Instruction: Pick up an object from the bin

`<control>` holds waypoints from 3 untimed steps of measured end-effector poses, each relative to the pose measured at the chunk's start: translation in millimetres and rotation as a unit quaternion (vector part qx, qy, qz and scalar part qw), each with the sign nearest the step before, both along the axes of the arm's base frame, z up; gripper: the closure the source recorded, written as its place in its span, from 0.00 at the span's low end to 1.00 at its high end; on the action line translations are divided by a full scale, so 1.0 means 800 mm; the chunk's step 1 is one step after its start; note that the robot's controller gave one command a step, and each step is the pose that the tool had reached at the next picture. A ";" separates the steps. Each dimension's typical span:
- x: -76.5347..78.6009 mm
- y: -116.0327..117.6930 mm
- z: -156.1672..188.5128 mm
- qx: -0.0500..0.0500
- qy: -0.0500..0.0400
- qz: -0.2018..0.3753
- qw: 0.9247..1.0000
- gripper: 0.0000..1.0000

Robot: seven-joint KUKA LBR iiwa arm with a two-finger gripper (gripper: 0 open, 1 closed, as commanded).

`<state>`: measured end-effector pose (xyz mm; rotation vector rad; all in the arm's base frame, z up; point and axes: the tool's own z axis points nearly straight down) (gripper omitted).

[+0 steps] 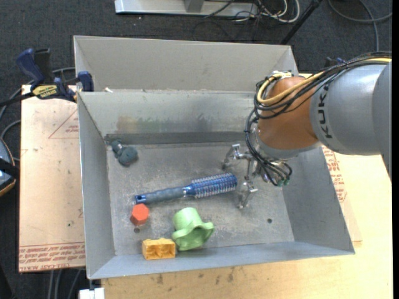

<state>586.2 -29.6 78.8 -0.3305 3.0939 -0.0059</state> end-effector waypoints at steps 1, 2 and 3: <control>-0.001 0.000 0.000 -0.001 0.006 0.002 1.000 1.00; -0.049 0.025 0.235 -0.001 0.009 0.094 0.996 1.00; -0.016 0.035 0.106 -0.002 0.016 0.216 0.976 1.00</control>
Offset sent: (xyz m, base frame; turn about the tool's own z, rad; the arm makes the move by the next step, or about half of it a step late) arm 0.0000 0.0000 0.0000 0.0000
